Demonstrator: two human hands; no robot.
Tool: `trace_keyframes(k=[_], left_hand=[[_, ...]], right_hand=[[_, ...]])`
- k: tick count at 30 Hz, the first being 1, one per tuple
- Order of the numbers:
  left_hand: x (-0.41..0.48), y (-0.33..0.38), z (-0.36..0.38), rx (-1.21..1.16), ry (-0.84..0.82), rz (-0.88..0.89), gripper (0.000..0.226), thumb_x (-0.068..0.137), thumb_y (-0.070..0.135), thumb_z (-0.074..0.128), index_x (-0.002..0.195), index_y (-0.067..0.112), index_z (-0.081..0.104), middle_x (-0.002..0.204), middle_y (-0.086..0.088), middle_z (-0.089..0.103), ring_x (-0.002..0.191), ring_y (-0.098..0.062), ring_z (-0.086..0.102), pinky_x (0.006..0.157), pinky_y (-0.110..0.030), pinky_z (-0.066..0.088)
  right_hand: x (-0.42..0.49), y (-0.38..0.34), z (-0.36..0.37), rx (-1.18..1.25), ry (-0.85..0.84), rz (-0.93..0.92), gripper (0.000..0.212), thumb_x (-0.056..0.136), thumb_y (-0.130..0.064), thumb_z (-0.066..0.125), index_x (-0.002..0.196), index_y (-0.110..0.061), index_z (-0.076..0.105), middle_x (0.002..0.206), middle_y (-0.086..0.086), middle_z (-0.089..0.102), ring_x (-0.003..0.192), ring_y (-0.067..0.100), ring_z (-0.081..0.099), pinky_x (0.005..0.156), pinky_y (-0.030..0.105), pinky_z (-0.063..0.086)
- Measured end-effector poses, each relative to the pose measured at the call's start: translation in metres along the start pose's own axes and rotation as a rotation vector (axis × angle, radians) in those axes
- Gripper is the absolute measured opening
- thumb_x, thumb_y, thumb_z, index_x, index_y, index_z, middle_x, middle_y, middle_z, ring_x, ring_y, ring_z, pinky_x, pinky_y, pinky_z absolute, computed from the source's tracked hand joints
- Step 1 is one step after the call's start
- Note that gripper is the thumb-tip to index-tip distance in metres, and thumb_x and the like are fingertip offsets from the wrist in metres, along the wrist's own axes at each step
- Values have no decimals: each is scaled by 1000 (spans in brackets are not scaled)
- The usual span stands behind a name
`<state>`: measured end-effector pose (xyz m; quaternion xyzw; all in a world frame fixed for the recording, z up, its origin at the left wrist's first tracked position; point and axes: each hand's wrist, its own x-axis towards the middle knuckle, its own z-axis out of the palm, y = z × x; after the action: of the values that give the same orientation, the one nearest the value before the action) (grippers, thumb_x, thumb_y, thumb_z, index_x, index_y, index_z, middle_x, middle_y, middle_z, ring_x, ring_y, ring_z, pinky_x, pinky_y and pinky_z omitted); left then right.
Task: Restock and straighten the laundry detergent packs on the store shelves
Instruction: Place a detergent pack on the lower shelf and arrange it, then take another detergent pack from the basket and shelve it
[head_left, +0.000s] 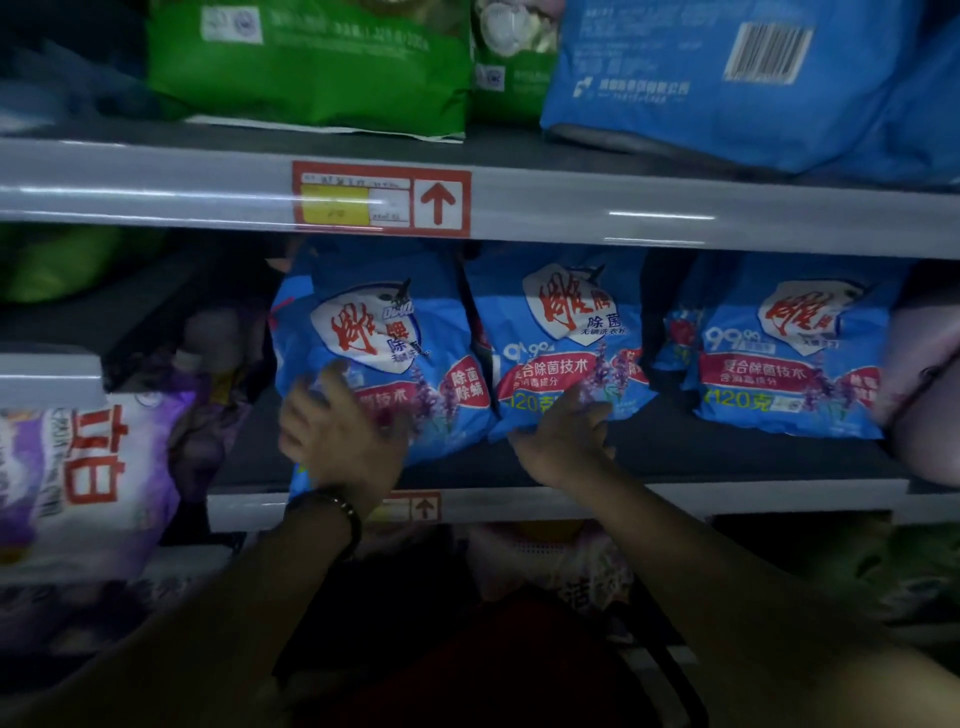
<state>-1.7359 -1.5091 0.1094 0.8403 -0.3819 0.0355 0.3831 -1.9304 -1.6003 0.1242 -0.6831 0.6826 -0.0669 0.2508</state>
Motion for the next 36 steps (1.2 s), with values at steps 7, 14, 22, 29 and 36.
trace_keyframes(k=[7, 14, 22, 29, 36], left_hand=[[23, -24, -9, -259, -215, -480, 112, 72, 54, 91, 148, 6, 25, 151, -27, 37, 139, -52, 41, 114, -61, 40], [26, -28, 3, -207, -187, -483, 112, 75, 51, 89, 154, 5, 24, 150, -31, 36, 139, -55, 39, 115, -62, 35], [27, -31, 3, -265, -188, -526, 118, 66, 54, 94, 152, 9, 27, 150, -25, 40, 139, -51, 42, 114, -63, 39], [46, -59, -8, -719, -347, -525, 102, 17, 49, 107, 109, 13, 80, 107, 0, 82, 94, -25, 79, 92, -46, 61], [17, -8, -52, -822, -278, -470, 35, 64, 23, 100, 89, 14, 77, 74, 3, 79, 65, -21, 77, 69, -41, 66]], right_hand=[[-20, 7, 7, -294, 212, -205, 105, 94, -55, 70, 166, -33, -3, 169, 31, -7, 156, 51, 10, 118, 61, 33], [13, 9, 13, -373, 163, -213, 47, 104, -44, 60, 133, -8, 55, 132, 15, 65, 125, 34, 56, 97, 44, 51], [56, -36, 31, -208, 283, -95, 52, 94, -28, 74, 134, -1, 55, 131, 18, 68, 122, 36, 62, 103, 43, 49], [52, -7, 17, -112, 76, -287, 44, 98, -37, 67, 130, -8, 59, 133, 14, 59, 129, 37, 53, 105, 46, 50], [-11, -16, 1, 393, 80, -431, 48, 94, -44, 76, 128, -17, 56, 121, 5, 56, 104, 22, 61, 78, 31, 48]])
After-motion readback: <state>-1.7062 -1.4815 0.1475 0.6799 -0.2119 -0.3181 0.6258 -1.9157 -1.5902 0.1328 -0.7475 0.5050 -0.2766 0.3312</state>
